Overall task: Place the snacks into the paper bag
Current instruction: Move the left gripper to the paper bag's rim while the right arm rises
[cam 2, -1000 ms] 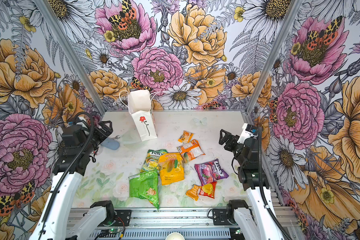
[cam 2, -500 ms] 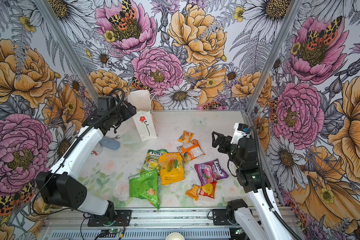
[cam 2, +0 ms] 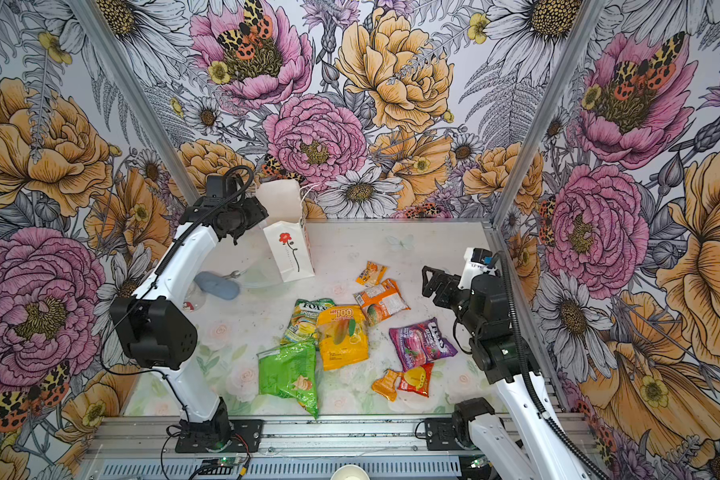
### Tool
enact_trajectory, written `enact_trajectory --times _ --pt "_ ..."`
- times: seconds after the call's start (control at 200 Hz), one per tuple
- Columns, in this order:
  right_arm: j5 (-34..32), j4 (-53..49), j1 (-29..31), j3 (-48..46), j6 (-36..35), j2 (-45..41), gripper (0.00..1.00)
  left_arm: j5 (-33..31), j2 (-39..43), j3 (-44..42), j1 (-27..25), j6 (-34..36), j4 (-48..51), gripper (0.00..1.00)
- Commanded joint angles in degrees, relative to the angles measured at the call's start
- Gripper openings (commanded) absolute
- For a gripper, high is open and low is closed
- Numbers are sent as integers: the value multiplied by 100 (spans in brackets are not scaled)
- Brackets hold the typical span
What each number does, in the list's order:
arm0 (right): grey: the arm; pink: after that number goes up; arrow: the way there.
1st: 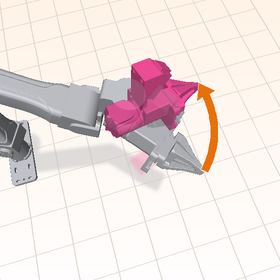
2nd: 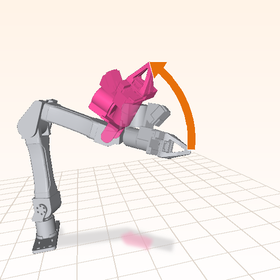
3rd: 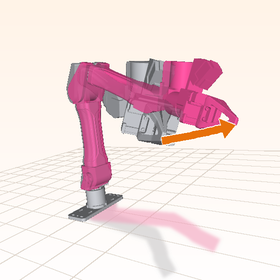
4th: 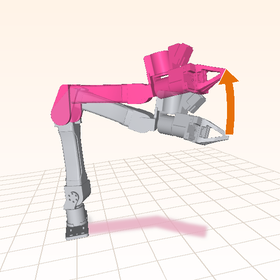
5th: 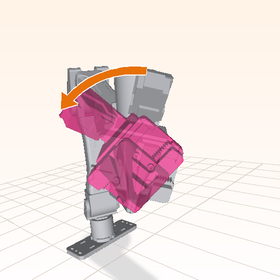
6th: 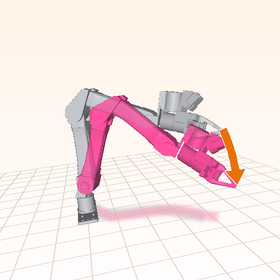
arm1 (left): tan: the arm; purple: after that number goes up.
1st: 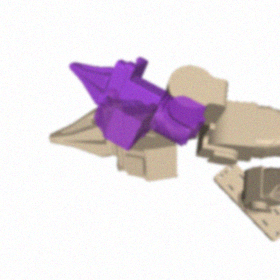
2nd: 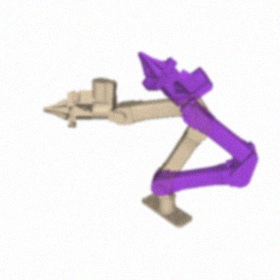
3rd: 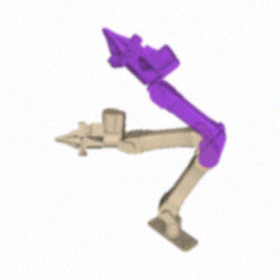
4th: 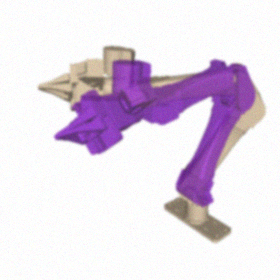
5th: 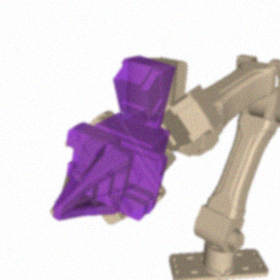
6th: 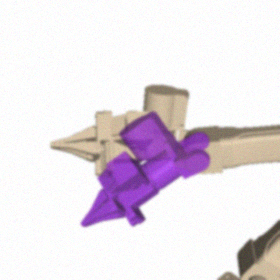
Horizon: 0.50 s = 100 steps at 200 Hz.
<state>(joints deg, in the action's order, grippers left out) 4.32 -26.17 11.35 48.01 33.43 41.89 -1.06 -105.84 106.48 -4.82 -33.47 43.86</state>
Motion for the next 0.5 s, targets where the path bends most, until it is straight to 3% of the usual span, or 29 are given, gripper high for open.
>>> enact_trajectory --times 0.0,0.08,0.345,0.495 --pt "128 -79 75 267 15 231 94 -79 -338 406 44 183 352 68" --pt "123 -172 134 377 14 414 93 -48 -503 595 60 244 437 63" --pt "-133 -650 318 666 7 858 92 70 -659 714 166 285 466 27" --pt "-348 -885 449 783 23 1065 92 80 -592 709 173 307 457 12"
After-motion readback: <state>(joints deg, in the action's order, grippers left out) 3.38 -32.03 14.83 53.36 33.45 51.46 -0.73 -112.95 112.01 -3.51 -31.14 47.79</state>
